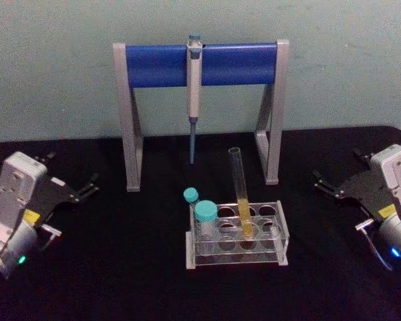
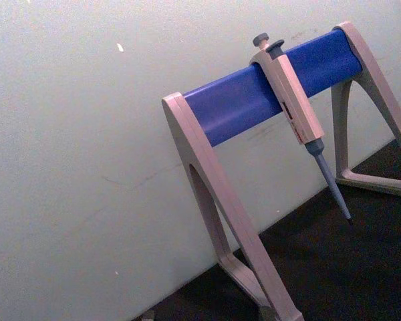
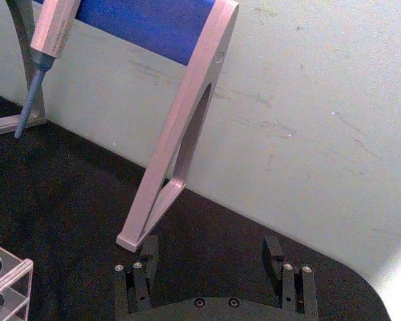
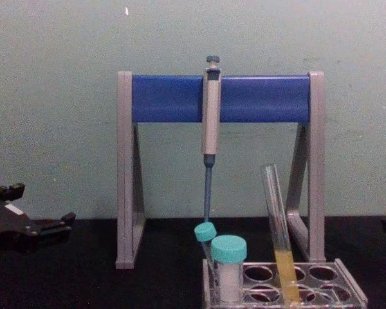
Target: Pick up the test tube from the test tube rack, shake it, then place it back into the test tube rack.
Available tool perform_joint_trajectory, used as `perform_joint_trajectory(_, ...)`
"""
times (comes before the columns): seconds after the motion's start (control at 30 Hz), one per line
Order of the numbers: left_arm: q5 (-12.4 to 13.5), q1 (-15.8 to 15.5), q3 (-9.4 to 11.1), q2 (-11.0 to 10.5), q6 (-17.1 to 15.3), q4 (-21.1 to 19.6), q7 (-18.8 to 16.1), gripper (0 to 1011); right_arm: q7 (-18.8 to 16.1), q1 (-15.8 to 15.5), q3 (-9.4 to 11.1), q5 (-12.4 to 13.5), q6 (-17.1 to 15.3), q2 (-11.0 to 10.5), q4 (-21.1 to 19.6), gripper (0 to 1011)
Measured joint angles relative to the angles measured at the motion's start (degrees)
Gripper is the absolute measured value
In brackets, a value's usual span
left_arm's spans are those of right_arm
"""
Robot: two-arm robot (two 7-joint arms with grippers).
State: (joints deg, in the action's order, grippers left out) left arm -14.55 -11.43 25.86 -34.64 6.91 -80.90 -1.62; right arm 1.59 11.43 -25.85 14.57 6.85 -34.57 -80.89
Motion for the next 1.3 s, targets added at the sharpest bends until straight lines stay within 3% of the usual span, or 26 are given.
perform_joint_trajectory(1.3, 0.0, 0.0, 0.0, 0.0, 0.0, 0.0, 0.0, 1001, 0.0, 0.0, 0.0, 0.0, 0.1, -0.1, 0.0, 1000)
